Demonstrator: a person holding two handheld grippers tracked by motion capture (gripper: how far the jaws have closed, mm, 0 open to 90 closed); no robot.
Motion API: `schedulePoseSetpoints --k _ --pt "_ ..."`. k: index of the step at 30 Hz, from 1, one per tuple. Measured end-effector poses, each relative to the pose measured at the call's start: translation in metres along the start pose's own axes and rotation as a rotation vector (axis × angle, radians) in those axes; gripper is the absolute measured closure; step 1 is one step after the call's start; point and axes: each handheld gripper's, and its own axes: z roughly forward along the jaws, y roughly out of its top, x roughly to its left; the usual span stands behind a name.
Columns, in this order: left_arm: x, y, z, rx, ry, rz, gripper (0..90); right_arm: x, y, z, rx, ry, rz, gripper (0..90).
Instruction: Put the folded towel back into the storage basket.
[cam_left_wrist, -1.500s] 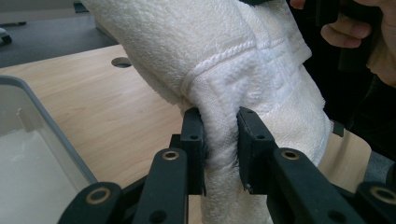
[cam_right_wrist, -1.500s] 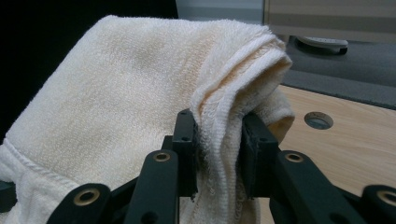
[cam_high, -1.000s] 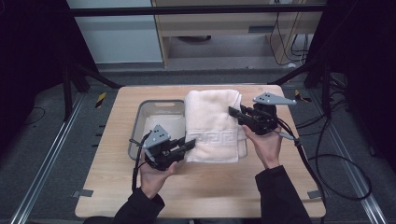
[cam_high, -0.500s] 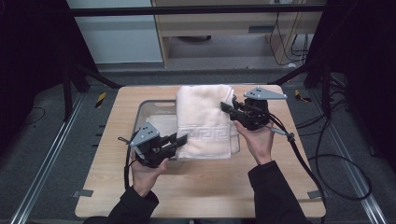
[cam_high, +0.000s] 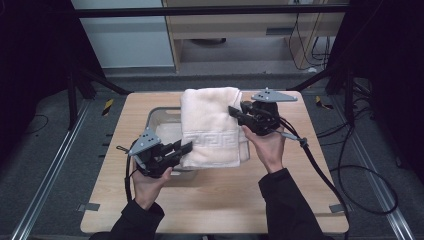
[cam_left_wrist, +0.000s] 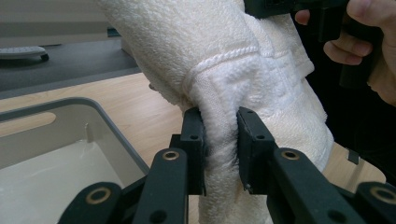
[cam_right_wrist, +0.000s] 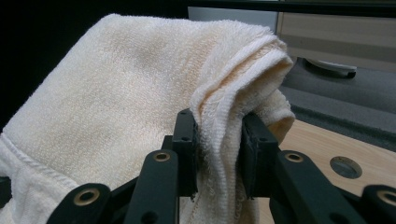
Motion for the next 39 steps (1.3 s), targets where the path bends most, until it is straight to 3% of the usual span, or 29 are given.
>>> schedulePoseSetpoints --k 23,39 --pt "0.024 0.002 -0.03 -0.029 0.043 -0.022 73.7 0.029 0.018 0.027 -0.006 0.022 -0.028 70.7" --pt "0.037 0.001 -0.042 -0.038 0.075 -0.038 73.7 0.039 0.02 0.043 -0.018 0.042 -0.023 70.7"
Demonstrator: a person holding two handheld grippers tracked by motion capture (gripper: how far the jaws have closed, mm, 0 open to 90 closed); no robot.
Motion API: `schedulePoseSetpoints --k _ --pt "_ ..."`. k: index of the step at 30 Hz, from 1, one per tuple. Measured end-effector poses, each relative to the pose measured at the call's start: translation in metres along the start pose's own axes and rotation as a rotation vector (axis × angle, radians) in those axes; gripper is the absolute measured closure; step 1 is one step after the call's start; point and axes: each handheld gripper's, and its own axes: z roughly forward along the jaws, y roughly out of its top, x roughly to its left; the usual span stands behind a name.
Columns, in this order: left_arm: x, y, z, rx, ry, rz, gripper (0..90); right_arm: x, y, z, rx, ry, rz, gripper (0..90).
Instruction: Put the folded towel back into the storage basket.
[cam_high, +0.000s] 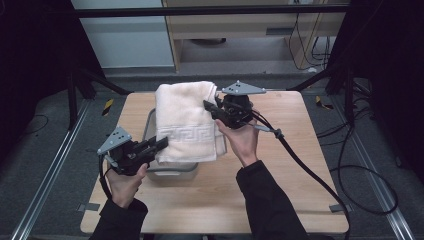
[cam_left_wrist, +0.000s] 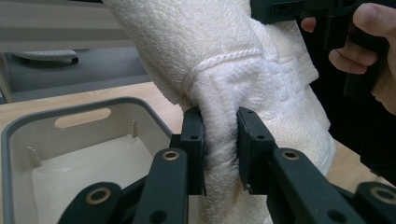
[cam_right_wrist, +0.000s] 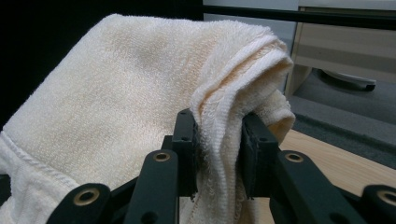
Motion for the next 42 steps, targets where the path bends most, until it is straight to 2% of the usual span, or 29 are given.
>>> schedulePoseSetpoints --k 7,17,27,42 --pt "0.007 -0.002 -0.003 0.014 0.009 -0.017 73.7 0.0 -0.004 0.011 0.009 0.017 0.022 70.7" --pt "0.016 0.0 -0.012 -0.006 0.019 -0.039 73.7 0.01 0.003 0.019 0.005 0.023 0.008 70.7" --pt "0.029 -0.001 -0.019 -0.005 0.046 -0.06 73.7 0.017 0.003 0.038 0.017 0.033 0.015 70.7" --pt "0.049 -0.011 -0.016 0.039 0.083 -0.084 73.7 0.02 -0.008 0.064 0.051 0.035 0.033 70.6"
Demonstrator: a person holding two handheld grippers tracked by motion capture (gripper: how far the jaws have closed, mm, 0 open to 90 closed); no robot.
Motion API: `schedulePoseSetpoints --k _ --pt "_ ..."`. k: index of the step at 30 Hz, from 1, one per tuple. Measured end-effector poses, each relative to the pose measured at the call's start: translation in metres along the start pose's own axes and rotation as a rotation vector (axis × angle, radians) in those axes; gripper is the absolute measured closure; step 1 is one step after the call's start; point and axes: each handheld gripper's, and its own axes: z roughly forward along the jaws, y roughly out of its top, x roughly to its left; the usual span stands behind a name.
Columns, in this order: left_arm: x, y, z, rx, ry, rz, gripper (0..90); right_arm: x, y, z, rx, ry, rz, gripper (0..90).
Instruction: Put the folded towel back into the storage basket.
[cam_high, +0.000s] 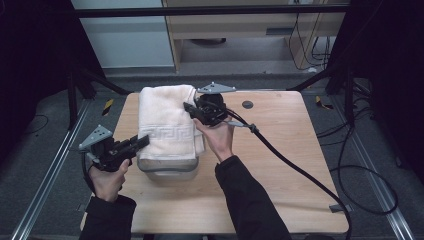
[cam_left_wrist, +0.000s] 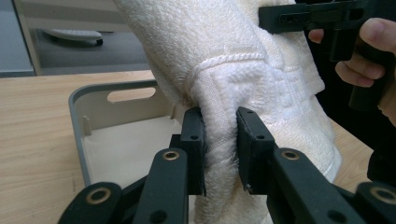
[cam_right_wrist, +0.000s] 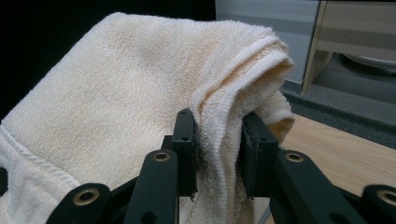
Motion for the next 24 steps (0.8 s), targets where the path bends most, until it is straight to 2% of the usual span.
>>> schedulePoseSetpoints --k 9,24 --pt "0.012 -0.007 0.004 0.031 0.025 -0.007 73.7 0.001 -0.011 0.019 0.018 0.003 0.016 70.5" --pt "0.027 -0.021 0.022 0.109 0.072 -0.013 73.7 -0.002 -0.03 0.044 0.078 -0.022 0.016 70.4"
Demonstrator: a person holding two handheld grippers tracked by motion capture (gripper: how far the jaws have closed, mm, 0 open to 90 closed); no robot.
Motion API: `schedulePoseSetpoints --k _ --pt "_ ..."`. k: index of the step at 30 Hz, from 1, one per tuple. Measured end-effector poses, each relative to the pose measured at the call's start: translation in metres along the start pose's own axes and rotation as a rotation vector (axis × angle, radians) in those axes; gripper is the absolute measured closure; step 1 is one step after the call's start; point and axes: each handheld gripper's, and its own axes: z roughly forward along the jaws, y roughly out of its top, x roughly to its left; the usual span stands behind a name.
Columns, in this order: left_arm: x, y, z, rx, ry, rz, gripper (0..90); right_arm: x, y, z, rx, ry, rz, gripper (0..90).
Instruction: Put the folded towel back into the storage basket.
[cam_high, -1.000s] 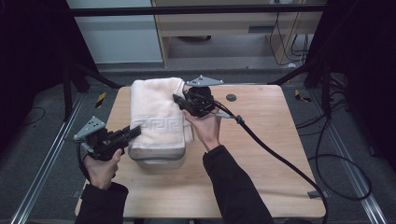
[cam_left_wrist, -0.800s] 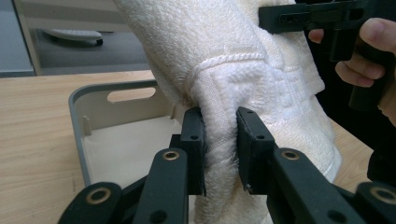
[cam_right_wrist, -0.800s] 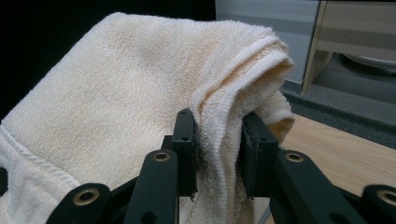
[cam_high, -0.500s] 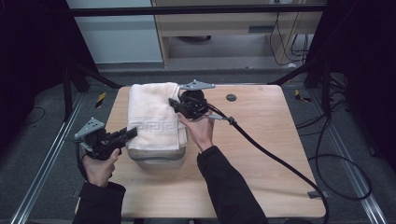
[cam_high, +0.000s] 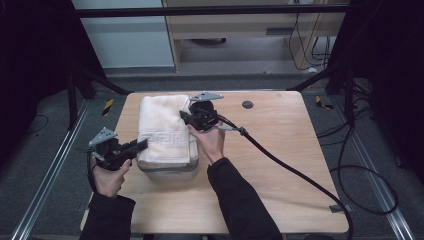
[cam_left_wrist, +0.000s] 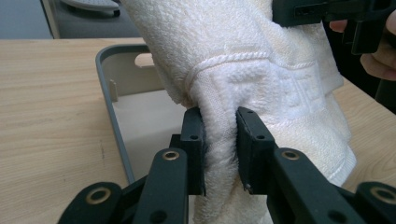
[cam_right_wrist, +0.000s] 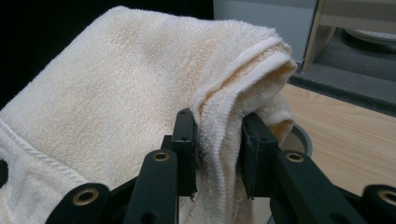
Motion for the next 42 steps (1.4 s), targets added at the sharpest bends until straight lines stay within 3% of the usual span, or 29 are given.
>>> schedulePoseSetpoints --k 42 --pt "0.012 -0.028 0.051 0.186 0.127 0.043 73.8 -0.019 -0.051 0.053 0.114 -0.035 0.036 69.8"
